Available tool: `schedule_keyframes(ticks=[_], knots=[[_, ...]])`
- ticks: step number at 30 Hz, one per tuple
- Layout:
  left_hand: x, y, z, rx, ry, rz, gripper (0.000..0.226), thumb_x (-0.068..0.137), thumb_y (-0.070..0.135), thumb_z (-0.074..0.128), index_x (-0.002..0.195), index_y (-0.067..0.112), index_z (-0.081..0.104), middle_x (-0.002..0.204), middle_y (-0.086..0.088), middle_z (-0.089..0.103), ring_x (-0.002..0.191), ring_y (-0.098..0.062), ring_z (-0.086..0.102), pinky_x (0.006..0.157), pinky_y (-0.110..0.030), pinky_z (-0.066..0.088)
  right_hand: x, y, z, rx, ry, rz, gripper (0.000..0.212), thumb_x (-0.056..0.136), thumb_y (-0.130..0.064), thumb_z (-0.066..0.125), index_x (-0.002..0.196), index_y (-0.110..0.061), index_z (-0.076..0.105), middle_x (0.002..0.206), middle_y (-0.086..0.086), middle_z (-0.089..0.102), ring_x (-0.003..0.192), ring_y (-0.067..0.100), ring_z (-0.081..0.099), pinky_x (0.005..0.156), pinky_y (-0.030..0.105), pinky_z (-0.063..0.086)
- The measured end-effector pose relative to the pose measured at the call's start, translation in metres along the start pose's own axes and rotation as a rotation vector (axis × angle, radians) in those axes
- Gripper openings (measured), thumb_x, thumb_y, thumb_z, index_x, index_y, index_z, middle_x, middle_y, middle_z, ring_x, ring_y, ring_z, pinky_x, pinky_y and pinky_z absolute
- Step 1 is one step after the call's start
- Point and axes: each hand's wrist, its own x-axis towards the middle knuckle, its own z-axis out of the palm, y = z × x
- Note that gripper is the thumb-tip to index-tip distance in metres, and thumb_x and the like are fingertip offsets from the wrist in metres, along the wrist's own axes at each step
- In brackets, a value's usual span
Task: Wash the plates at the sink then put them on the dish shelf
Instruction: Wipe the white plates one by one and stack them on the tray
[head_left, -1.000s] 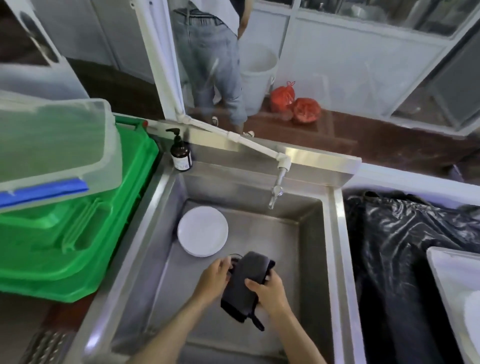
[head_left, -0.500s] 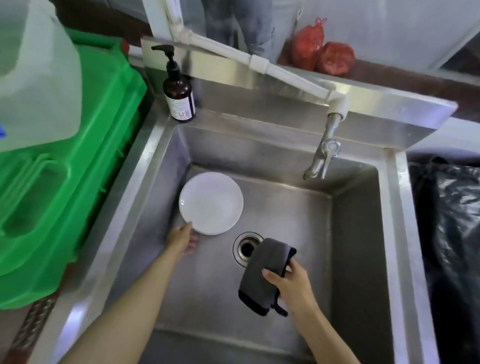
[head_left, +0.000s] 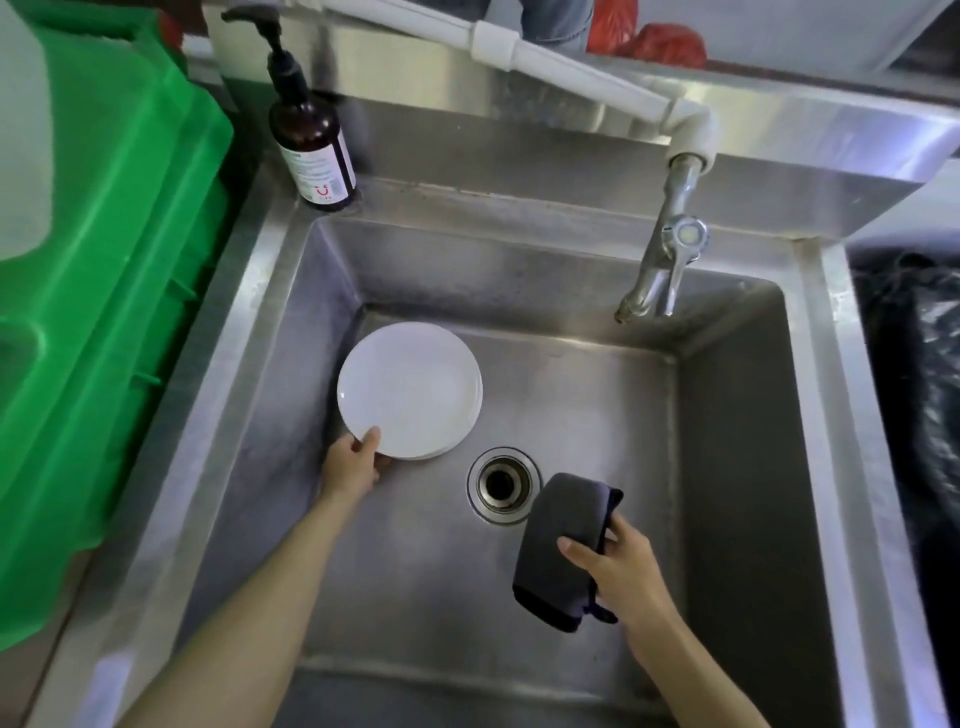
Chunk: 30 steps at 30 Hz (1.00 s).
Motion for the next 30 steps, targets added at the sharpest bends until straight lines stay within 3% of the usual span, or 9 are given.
schedule_keyframes(ticks=[3,6,10,14,18,20,24,28,30], knots=[[-0.007,0.0,0.0,-0.038,-0.002,0.0,0.02,0.107,0.023,0.054,0.111,0.004,0.062,0.081,-0.009,0.064,0.055,-0.02,0.054,0.044,-0.024,0.044,-0.001,0.002,-0.001,0.029,0.002,0.011,0.038,0.088,-0.005,0.08,0.12,-0.017,0.063,0.104,-0.003,0.075,0.097,0.017,0.071,0.078,0.038,0.062],[-0.012,-0.003,-0.003,-0.125,-0.031,-0.036,0.016,0.107,0.021,0.054,0.117,0.01,0.06,0.089,-0.007,0.066,0.058,-0.021,0.06,0.041,-0.022,0.048,-0.002,0.006,-0.001,0.033,0.013,0.026,0.04,0.087,-0.005,0.081,0.123,-0.014,0.065,0.106,0.0,0.077,0.1,0.022,0.072,0.084,0.042,0.062],[-0.013,-0.007,-0.007,-0.268,-0.086,-0.149,0.018,0.107,0.02,0.056,0.12,0.009,0.06,0.09,-0.011,0.069,0.065,-0.022,0.065,0.05,-0.026,0.053,-0.008,0.008,-0.003,0.023,0.006,0.032,0.04,0.088,-0.008,0.081,0.123,-0.017,0.063,0.107,-0.002,0.075,0.102,0.022,0.071,0.086,0.044,0.061],[-0.03,-0.002,-0.01,-0.388,-0.127,-0.207,0.018,0.108,0.019,0.055,0.125,0.015,0.058,0.097,-0.01,0.07,0.08,-0.023,0.067,0.067,-0.03,0.053,-0.021,0.006,-0.01,0.032,0.015,0.027,0.038,0.089,-0.008,0.079,0.119,-0.02,0.06,0.103,-0.006,0.071,0.098,0.018,0.067,0.074,0.033,0.057],[-0.054,0.004,-0.017,-0.435,-0.097,-0.235,0.021,0.106,0.01,0.056,0.127,0.013,0.057,0.1,-0.012,0.067,0.081,-0.025,0.065,0.06,-0.031,0.06,-0.043,0.001,-0.025,0.103,0.027,0.045,0.036,0.088,-0.005,0.08,0.12,-0.016,0.065,0.105,-0.003,0.074,0.098,0.019,0.069,0.077,0.036,0.059],[-0.065,0.006,-0.024,-0.393,-0.084,-0.208,0.025,0.106,0.01,0.057,0.13,0.008,0.058,0.103,-0.012,0.068,0.082,-0.025,0.067,0.063,-0.033,0.058,-0.058,-0.005,-0.035,0.165,0.025,0.042,0.036,0.088,-0.004,0.079,0.118,-0.018,0.064,0.105,-0.003,0.074,0.097,0.019,0.069,0.074,0.034,0.059],[-0.101,0.023,-0.045,-0.307,-0.099,-0.103,0.026,0.104,0.011,0.06,0.13,0.007,0.062,0.112,-0.016,0.071,0.091,-0.031,0.07,0.067,-0.034,0.059,-0.092,-0.013,-0.054,0.236,0.043,0.042,0.037,0.088,-0.005,0.08,0.119,-0.018,0.064,0.107,0.0,0.074,0.103,0.027,0.069,0.089,0.047,0.06],[-0.143,0.063,-0.06,-0.23,-0.094,0.037,0.018,0.104,0.008,0.058,0.12,0.009,0.065,0.113,-0.019,0.069,0.084,-0.027,0.069,0.059,-0.028,0.061,-0.133,-0.023,-0.068,0.269,0.077,0.045,0.039,0.088,-0.01,0.081,0.124,-0.016,0.066,0.115,0.006,0.076,0.108,0.03,0.071,0.098,0.054,0.058],[-0.164,0.085,-0.064,-0.165,-0.097,0.093,0.015,0.104,0.007,0.056,0.116,0.012,0.064,0.113,-0.016,0.067,0.087,-0.028,0.068,0.07,-0.035,0.061,-0.151,-0.025,-0.073,0.288,0.095,0.043,0.04,0.089,-0.01,0.081,0.126,-0.013,0.067,0.114,0.006,0.077,0.107,0.03,0.072,0.098,0.054,0.058]])
